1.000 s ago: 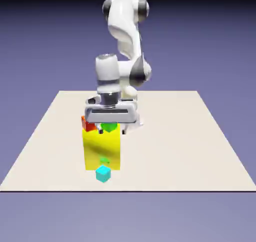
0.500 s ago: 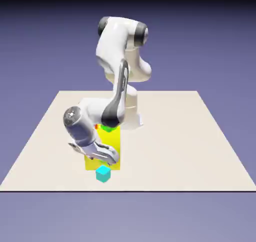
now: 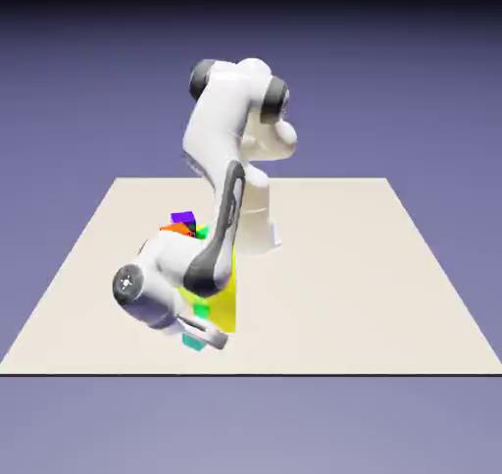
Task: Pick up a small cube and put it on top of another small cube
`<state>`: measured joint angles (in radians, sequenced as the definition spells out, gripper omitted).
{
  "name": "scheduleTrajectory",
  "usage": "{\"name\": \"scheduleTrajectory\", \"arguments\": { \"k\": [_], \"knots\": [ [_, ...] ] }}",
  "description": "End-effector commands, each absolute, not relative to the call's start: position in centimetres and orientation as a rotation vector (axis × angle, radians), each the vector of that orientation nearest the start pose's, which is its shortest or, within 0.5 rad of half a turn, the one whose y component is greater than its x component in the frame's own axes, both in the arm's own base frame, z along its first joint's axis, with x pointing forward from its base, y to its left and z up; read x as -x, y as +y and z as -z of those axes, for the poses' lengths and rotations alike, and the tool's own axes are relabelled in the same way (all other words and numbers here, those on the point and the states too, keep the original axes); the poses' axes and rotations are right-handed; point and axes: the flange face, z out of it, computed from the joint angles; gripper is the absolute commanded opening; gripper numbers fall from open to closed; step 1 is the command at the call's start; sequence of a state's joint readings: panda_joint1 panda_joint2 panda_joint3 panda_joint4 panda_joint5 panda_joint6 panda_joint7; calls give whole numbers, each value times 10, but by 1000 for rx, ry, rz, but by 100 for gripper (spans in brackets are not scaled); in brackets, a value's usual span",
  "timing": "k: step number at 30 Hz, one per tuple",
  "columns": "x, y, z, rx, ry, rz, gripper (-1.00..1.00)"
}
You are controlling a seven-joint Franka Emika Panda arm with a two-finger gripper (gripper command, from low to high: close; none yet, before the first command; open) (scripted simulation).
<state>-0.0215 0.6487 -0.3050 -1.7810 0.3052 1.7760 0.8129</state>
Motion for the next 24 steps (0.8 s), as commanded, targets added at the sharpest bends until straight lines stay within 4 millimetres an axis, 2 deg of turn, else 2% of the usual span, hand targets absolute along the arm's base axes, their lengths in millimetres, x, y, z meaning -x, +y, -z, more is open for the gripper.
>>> {"name": "scheduleTrajectory", "arguments": {
  "k": [1,8,15,16,17,18,24],
  "knots": [
    [-561,-150,-190,2489,1802,-968,-100],
    [-548,-111,-309,2783,1470,-958,-100],
    [-508,-83,-424,3067,1207,-905,-100],
    [-498,-81,-430,3053,1202,-943,-100],
    [-487,-79,-428,3003,1214,-1007,-100],
    [-487,-79,-428,3003,1214,-1007,-100],
    [-457,-79,-368,3003,1214,-1007,-100]
  ]
}}
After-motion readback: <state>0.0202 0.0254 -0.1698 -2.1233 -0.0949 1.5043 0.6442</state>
